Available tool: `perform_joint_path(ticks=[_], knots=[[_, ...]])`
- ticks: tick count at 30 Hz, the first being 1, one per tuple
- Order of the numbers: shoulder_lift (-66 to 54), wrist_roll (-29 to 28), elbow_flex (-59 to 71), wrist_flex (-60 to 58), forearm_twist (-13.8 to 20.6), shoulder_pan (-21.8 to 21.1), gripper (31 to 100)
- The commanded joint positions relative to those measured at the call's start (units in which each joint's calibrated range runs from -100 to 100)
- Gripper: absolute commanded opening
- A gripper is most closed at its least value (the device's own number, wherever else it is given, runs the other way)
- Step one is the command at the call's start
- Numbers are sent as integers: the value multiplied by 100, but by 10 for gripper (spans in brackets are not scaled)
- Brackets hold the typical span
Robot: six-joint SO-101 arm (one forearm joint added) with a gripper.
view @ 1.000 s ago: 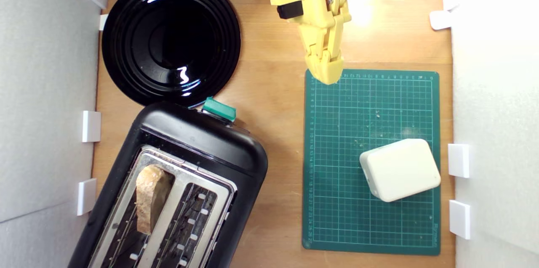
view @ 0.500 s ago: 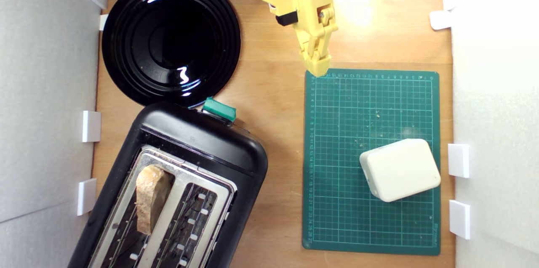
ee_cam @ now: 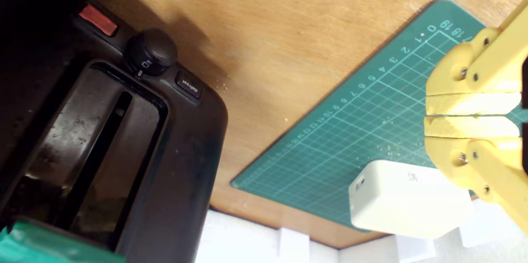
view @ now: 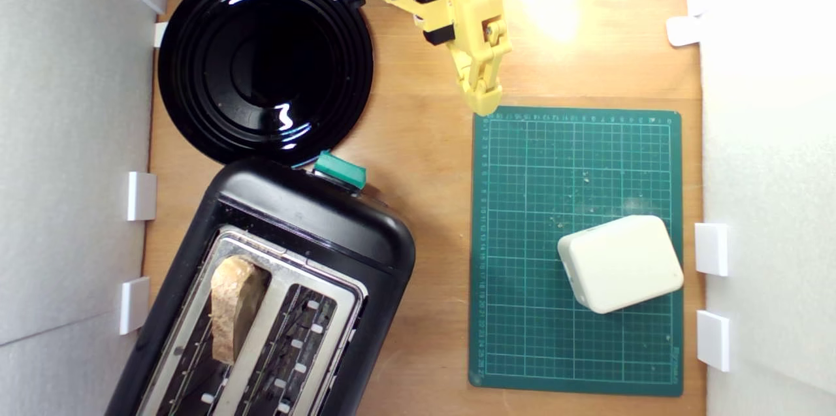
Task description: Pick bread and place in toaster
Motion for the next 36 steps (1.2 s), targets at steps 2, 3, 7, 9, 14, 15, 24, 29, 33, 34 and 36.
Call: perform_joint_path(ticks=[2, 3, 7, 9, 14, 15, 24, 29, 33, 34, 36], knots=[[-399, 87, 270, -28, 34, 12, 366], [-508, 87, 379, -28, 43, 12, 364], [-707, 87, 660, -37, 7, -29, 362], [-724, 87, 688, -37, -39, -37, 362], [-732, 61, 688, -37, -48, -53, 351], [-732, 61, 688, -37, -48, -53, 350], [-732, 34, 697, -11, -48, -327, 348], [-732, 34, 724, 91, -48, -311, 348], [-732, 34, 724, 339, -48, -327, 348], [-732, 34, 724, 364, -48, -327, 350], [-732, 34, 724, 373, -48, -327, 355]])
